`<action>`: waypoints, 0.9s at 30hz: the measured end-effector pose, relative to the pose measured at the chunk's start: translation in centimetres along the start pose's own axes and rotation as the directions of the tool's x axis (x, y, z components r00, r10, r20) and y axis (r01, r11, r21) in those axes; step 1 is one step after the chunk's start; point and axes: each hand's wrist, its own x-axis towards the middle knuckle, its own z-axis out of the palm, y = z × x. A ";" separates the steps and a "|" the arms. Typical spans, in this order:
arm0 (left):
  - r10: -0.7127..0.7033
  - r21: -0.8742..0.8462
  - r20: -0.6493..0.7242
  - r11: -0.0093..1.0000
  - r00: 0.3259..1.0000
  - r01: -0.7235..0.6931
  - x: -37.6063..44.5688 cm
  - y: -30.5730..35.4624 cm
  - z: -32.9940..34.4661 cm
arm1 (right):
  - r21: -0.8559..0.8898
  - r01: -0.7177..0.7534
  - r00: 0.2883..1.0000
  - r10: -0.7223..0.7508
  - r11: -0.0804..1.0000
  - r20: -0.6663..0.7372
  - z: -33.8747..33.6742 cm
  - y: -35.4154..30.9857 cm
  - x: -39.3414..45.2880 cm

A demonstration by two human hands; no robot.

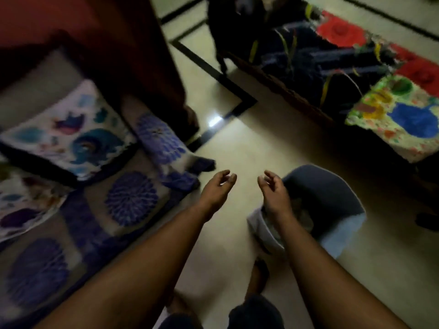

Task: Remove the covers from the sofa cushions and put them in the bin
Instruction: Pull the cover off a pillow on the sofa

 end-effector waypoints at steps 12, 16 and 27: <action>0.008 -0.086 -0.515 0.994 0.857 -0.060 -20.3 -8.9 -42.8 | -0.201 0.402 0.848 -0.280 0.893 0.451 37.0 -14.2 -17.0; 0.027 -0.079 -0.596 0.993 0.802 -0.092 -22.3 -11.8 -49.6 | -0.278 0.437 0.793 -0.220 0.855 0.569 44.2 -14.9 -17.4; -0.105 -0.140 -0.565 0.990 0.818 0.030 -7.5 -13.0 -65.6 | -0.545 0.686 0.723 -0.368 0.483 0.584 63.9 -20.3 -5.0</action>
